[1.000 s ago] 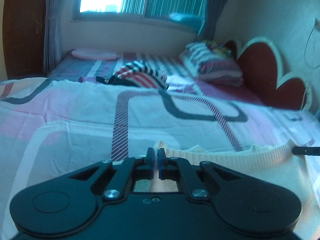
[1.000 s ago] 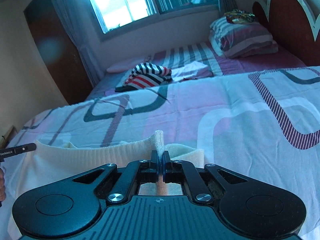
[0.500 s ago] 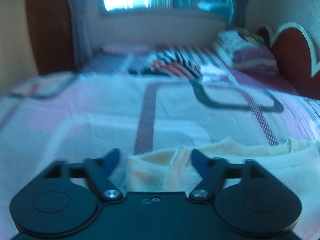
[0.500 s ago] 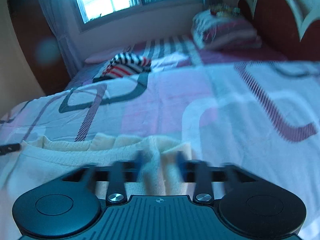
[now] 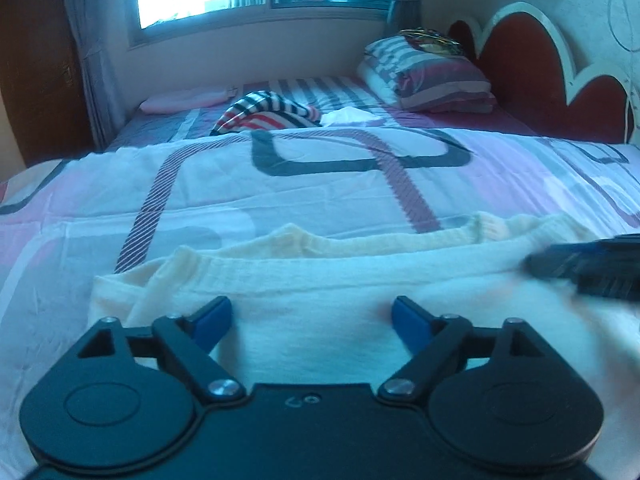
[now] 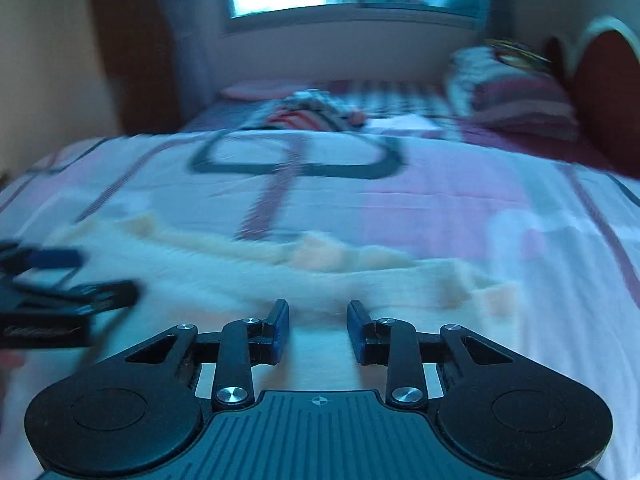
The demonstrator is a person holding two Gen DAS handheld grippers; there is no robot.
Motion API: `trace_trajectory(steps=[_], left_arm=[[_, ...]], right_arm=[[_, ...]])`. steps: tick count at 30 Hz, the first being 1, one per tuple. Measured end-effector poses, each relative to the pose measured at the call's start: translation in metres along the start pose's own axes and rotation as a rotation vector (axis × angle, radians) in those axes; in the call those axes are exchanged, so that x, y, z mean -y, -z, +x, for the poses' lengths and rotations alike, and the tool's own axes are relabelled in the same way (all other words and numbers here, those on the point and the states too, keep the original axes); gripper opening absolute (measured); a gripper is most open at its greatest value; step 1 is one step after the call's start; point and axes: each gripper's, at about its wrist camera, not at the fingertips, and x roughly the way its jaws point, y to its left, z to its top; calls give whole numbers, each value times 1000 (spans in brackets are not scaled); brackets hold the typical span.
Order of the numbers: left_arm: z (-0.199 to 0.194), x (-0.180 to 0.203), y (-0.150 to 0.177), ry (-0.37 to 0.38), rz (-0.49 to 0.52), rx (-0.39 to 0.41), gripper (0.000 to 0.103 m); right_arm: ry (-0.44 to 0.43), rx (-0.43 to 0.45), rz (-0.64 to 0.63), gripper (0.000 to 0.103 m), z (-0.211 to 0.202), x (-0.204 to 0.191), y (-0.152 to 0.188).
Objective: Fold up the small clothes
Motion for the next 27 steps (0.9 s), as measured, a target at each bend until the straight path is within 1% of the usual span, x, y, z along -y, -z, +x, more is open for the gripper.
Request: trace_trajectory(steps=[1,2,5,6,7,8,9,11,13,15,17,18,19,20,21,24,26,27], left_arm=[[2,-4,0,10,-12,-3,91],[3,-6,0,15,-15,-4,91],[2,-6,-2,12,2,-10,92],[0,-5,-4,5,-5,-17,90],[-4,-4,-5,-3,-9,-19,83],[-11,-2,-7,-6,-3,-12,80],[-19,0,-6,-6,3,1,80],[-38,3,2,23,-12,40,83],[-53,11,12,53,-16,47,83],[-64,22,22,77,-6,59,83],[-63,30,28,90,-8,33,82],[-57,30,28,80,-22,7,81],[-49,28,29,79,-39,-25,82],[-45,26,29,80,-45,-33,84],[-43,25,29,74,-42,-22,88],[-43,22,30,57,-11,-21,89],[-50,11,33,36,-17,-22,89],[-53,4,35,31,-21,-20,89]], right_arm=[[16,-4,41,29,1,9,-4],[30,-7,50,28,3,12,-6],[46,-14,9,29,4,12,-8],[52,-14,-9,29,2,10,-8],[60,-12,-10,29,-1,8,-8],[67,-2,-9,29,-6,5,-8],[65,25,-25,31,-18,0,-7],[38,49,-45,38,-35,-9,0],[-39,25,-35,38,-44,-18,12],[-86,21,-50,38,-52,-29,26],[-127,11,-79,37,-54,-42,38],[-118,6,-104,35,-52,-49,42],[-94,0,-119,35,-49,-53,44],[-92,-6,-115,35,-45,-53,45],[-94,-5,-106,35,-43,-51,45],[-74,-10,-140,35,-39,-49,42],[-26,-7,-132,35,-45,-37,41],[5,-6,-99,35,-49,-24,40]])
